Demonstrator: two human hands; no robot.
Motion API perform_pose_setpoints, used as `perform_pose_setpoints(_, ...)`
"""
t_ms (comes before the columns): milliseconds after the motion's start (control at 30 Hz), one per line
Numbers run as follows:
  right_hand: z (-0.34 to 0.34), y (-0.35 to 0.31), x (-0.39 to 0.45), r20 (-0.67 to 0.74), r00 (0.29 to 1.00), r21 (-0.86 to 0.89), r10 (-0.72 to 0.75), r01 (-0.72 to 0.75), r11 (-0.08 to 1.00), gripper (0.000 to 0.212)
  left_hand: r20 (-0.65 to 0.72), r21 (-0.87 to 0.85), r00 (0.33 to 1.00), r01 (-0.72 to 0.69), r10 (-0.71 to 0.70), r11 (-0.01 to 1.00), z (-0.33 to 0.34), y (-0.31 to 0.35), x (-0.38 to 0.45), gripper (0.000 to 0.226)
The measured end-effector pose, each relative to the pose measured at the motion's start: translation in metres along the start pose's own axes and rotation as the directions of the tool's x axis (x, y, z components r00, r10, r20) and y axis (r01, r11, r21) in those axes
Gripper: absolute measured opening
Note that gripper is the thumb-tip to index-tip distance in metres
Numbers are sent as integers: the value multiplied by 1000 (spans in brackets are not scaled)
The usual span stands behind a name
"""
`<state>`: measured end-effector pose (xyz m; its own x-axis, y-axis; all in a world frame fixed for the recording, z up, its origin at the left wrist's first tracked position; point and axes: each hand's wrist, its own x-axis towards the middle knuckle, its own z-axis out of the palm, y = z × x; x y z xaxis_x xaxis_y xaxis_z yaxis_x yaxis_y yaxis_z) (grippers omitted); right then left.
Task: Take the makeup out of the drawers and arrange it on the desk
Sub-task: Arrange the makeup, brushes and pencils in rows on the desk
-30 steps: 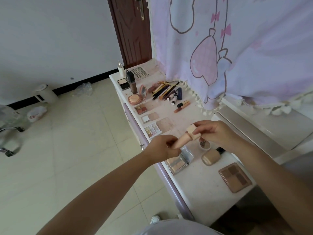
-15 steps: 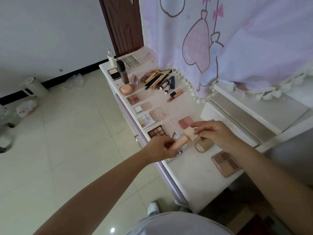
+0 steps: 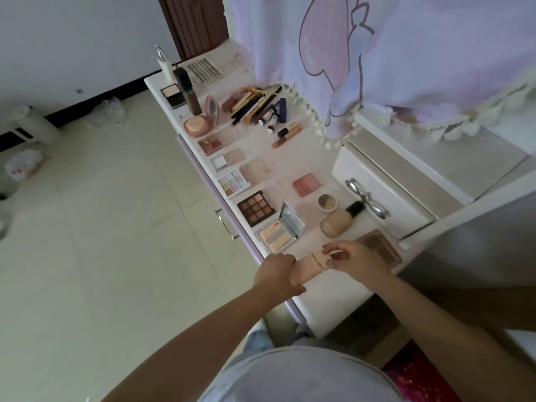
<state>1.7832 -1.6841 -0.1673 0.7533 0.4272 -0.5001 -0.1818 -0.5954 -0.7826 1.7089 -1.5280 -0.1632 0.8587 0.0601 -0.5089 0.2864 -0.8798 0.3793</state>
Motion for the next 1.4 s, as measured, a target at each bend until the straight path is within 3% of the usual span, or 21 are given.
perform_pose_setpoints(200, 12, 10, 10, -20, 999, -17, 30, -30, 999, 28, -30, 105, 999, 42, -39, 994, 14, -1, 10, 55)
perform_pose_setpoints(467, 12, 6, 18, -53, 998, -121, -32, 25, 992, 30, -60, 105, 995, 82, -76, 991, 22, 3, 21, 52)
perform_pose_setpoints(600, -7, 12, 7, -207, 968, -381, -141, 53, 923, 27, -68, 92, 996, 71, -65, 993, 21, 5, 24, 57)
perform_pose_setpoints(667, -20, 24, 1, -310, 936, -541, -169, -27, 840, 24, -79, 97, 996, 56, -48, 994, 21, 5, 22, 62)
perform_pose_setpoints(733, -29, 39, -3, -343, 937, -610, -60, -174, 773, 45, -101, 110, 995, 29, -18, 994, 19, 5, 19, 66)
perform_pose_setpoints(800, -30, 48, -6, -337, 940, -618, 57, -267, 740, 63, -122, 117, 992, -7, 21, 993, 17, 5, 15, 67)
perform_pose_setpoints(933, -28, 53, -4, -404, 914, -587, 33, -287, 757, 61, -133, 92, 985, -94, 106, 991, 11, 11, 10, 60)
perform_pose_setpoints(1000, -27, 52, -3, -415, 909, -558, 23, -275, 783, 57, -147, 18, 982, -113, 114, 993, 6, 16, 9, 56)
perform_pose_setpoints(1067, -26, 44, -7, -412, 909, -424, 59, -249, 871, 51, -139, -121, 986, -114, 97, 986, 1, 21, 11, 53)
perform_pose_setpoints(1167, -30, 18, -23, -208, 971, -117, 122, -148, 982, 38, -80, -357, 991, -129, 107, 925, -13, 26, 13, 51)
perform_pose_setpoints(1300, -36, -12, -46, 38, 999, -133, -35, 40, 990, 39, 17, -622, 975, -162, 220, 766, -39, 25, 9, 41)
perform_pose_setpoints(1400, -33, -24, -50, 32, 993, -119, -117, 120, 986, 41, -16, -764, 968, -174, 250, 622, -47, 19, 6, 35)
